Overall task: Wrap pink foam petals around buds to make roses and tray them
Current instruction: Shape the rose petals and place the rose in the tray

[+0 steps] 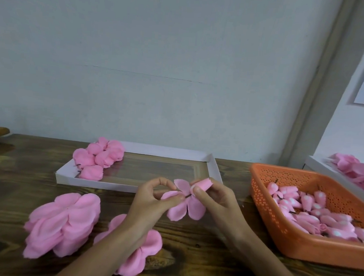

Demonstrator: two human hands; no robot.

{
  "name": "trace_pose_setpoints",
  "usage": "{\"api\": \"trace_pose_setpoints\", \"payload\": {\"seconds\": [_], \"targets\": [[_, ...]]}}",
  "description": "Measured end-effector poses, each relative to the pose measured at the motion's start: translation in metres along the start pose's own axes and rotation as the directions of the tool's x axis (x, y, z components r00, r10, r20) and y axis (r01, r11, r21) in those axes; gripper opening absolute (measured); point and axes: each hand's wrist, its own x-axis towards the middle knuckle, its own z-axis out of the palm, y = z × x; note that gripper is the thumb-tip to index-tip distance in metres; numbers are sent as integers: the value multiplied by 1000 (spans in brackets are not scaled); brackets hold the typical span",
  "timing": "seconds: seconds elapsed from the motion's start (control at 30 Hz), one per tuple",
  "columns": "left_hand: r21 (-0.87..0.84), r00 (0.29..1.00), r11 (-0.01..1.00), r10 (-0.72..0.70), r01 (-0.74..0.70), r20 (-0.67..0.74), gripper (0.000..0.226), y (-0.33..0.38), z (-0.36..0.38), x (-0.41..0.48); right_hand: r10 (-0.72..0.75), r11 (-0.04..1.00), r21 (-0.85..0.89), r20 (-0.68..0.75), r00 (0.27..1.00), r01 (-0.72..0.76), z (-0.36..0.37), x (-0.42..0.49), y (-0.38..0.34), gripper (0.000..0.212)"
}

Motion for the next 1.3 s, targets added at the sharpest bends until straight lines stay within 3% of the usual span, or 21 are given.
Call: {"api": "trace_pose_setpoints", "payload": {"seconds": [0.13, 0.43, 0.67, 0.77, 0.93, 1.07, 1.23, 1.3], "targets": [[1, 1000, 1000, -21, 21, 0, 24, -2, 0, 1, -58, 989, -134, -3, 998, 57, -2, -1, 3, 16], [21, 999, 999, -32, 32, -14, 23, -6, -3, 3, -113, 980, -162, 20, 993, 115, -2, -3, 2, 18], [-29, 999, 999, -32, 33, 44, 38, -10, -4, 5, -151, 954, -257, 34, 988, 154, -1, -2, 1, 20], [0, 997, 1000, 0, 0, 82, 52, -7, -3, 6, -112, 975, -187, 42, 993, 118, 1, -2, -2, 23], [18, 966, 993, 110, -118, 233, 29, -1, -2, 1, -76, 993, -80, 83, 994, 82, 0, -4, -10, 23], [17, 962, 990, 135, -143, 238, 31, 3, 2, -4, -109, 988, -102, 74, 991, 116, -2, -4, -13, 19], [56, 950, 974, 199, -218, 241, 24, 3, 6, -7, -77, 987, -145, -31, 997, 72, -6, -4, -12, 59], [79, 944, 965, 223, -248, 245, 22, 2, 7, -8, -82, 970, -232, -25, 996, 74, -7, -3, -13, 58]]}}
